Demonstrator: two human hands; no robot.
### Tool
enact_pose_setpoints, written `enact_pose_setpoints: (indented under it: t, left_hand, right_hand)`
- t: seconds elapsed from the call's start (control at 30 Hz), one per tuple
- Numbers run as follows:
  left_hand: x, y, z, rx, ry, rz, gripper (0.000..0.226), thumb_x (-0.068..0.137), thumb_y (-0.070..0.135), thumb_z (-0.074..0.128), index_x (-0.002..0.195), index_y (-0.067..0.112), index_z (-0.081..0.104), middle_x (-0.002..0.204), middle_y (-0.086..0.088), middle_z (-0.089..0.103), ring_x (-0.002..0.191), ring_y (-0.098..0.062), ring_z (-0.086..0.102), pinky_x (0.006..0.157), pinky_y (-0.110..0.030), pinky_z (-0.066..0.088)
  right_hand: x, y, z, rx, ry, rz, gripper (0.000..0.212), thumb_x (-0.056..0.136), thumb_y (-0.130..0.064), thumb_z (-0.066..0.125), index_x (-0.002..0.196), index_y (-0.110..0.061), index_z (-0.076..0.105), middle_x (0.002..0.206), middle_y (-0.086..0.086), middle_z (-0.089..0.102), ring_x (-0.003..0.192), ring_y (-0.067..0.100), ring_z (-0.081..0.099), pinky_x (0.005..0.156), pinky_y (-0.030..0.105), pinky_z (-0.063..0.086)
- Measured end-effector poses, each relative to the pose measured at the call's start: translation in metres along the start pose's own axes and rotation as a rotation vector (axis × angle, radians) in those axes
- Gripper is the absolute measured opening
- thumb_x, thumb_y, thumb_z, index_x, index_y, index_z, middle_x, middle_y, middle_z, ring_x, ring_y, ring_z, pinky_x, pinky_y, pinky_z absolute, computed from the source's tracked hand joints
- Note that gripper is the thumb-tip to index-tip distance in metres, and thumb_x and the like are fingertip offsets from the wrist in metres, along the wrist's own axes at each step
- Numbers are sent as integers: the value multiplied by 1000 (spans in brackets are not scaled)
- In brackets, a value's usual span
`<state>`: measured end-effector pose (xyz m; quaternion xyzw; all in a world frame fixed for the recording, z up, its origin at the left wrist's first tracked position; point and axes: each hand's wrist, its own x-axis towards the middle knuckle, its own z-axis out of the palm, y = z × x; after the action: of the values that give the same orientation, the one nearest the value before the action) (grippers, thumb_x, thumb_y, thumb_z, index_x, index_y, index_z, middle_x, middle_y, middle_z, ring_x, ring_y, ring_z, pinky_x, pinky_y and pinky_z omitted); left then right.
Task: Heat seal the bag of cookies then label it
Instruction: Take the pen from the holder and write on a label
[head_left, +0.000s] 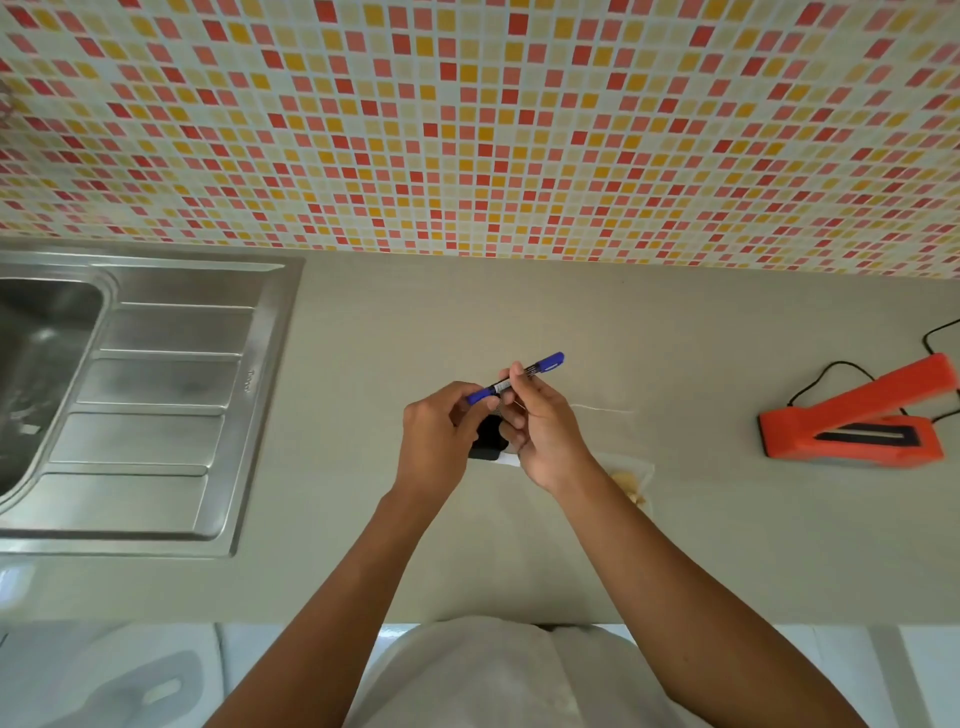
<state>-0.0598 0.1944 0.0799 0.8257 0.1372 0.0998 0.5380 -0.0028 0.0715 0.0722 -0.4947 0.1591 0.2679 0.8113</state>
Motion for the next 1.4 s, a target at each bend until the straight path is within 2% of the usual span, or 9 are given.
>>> enact_pose_setpoints:
  t: [0.33,0.5,0.67,0.8,0.93,1.07,1.17,1.27,1.4]
  left_hand:
    - [-5,-3,4,419,-79,152,31,100,29,50,81,10,65,65,0,61,54,-19,52,52,-29,40]
    - [-8,0,2,254,-161,15,38,103,24,43,72,9,58,53,12,48,48,-3,52,48,-13,32]
    - [-5,5,3,115,-205,-111,47,104,23,40,58,19,48,51,9,47,45,-7,43,48,-16,31]
    - [-2,8,6,7,-203,-194,48,104,23,40,64,2,56,58,-4,54,51,-9,44,53,-25,39]
    - [-2,15,8,-63,-200,-247,46,104,20,41,62,6,54,56,-2,50,46,-6,44,48,-11,36]
    - [-3,18,10,-91,-201,-299,49,103,22,41,58,8,49,54,-3,46,51,-18,41,54,-34,38]
    - [-8,16,-6,-204,-138,-334,53,103,28,42,53,19,29,52,1,29,51,-20,26,51,-31,23]
    - [-17,-2,-22,11,-197,-238,48,103,30,44,57,14,48,54,-1,47,52,-22,42,52,-30,35]
    - [-25,-40,-12,397,-321,-158,16,95,18,59,92,12,74,81,-7,72,73,-27,64,69,-32,52]
  right_hand:
    - [-7,20,1,72,153,17,26,98,-32,58,79,-15,61,57,-6,45,44,6,33,42,21,23]
    - [-9,25,8,87,205,3,26,98,-33,57,79,-16,59,53,-7,41,44,7,30,42,22,24]
    - [-9,28,10,125,231,-31,25,99,-31,57,80,-15,60,53,-6,40,44,7,31,40,20,27]
    - [-9,28,13,130,258,-51,26,99,-31,57,79,-15,61,53,-6,39,44,8,33,42,22,29]
    - [-7,27,15,153,280,-65,27,100,-30,56,78,-14,59,52,-5,37,43,8,32,42,22,28]
    - [0,26,7,213,365,-46,28,101,-24,52,75,-15,54,51,-4,34,40,8,29,37,21,24]
    - [15,7,-30,277,529,-74,29,102,-23,48,74,-19,49,61,-2,34,37,6,30,35,19,22]
    - [22,-12,-54,99,495,-103,29,101,-28,50,74,-19,53,57,-5,38,42,7,32,39,22,23]
    - [23,-5,-42,-45,420,-71,26,97,-21,54,71,-18,56,61,-3,50,49,9,42,49,24,32]
